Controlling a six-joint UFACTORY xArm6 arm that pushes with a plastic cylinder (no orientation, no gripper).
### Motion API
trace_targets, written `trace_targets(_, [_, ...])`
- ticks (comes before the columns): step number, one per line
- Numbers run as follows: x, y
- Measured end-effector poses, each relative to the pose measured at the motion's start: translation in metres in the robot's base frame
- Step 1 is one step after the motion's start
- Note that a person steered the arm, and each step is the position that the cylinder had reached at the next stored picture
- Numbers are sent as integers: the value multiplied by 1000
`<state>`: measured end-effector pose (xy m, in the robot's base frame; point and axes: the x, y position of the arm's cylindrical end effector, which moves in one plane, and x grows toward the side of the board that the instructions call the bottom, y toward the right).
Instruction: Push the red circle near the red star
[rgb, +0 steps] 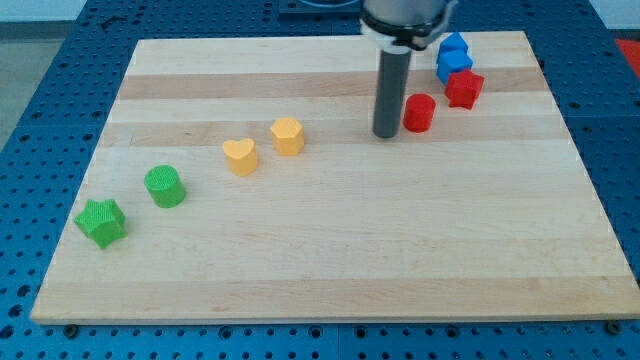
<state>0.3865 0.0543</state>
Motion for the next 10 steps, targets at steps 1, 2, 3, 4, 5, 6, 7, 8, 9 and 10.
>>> trace_targets(1, [-14,-18])
trace_targets(2, [-29,-16])
trace_targets(3, [-39,5])
trace_targets(4, [-39,28])
trace_targets(5, [-39,42])
trace_targets(6, [-39,42])
trace_targets(7, [-31,20])
trace_targets(8, [-16,24])
trace_targets(9, [-14,58])
trace_targets(10, [-15,105])
